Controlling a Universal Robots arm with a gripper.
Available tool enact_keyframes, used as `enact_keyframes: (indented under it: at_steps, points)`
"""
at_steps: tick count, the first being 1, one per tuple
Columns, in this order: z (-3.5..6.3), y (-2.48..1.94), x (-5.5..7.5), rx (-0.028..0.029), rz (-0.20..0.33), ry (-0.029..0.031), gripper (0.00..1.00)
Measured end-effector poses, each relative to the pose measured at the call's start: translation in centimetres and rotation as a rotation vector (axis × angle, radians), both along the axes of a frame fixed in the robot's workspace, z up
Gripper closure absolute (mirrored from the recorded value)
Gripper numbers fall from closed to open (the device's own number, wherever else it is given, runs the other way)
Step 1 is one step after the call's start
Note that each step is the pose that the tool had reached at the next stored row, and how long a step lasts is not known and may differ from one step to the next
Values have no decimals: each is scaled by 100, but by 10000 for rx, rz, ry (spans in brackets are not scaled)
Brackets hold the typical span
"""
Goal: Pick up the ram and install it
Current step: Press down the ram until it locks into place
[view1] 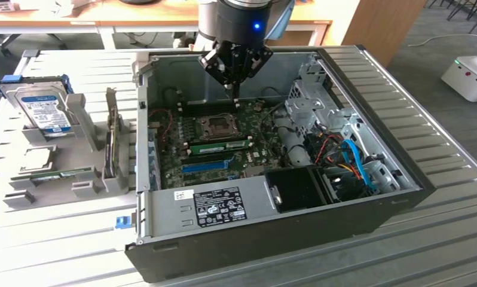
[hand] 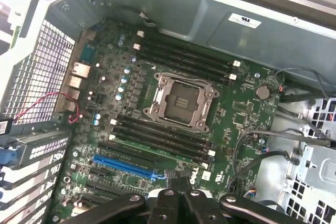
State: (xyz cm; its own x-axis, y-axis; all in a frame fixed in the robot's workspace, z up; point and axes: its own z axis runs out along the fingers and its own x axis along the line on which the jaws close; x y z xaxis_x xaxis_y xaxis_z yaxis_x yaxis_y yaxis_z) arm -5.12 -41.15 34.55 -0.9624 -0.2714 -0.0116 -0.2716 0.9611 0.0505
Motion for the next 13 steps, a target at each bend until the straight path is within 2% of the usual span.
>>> enact_keyframes:
  at_steps: [7, 13]
  points:
    - [0, 0, 0, 0, -18, 1, 89]
    - [-1, 0, 0, 0, -324, 0, 89]
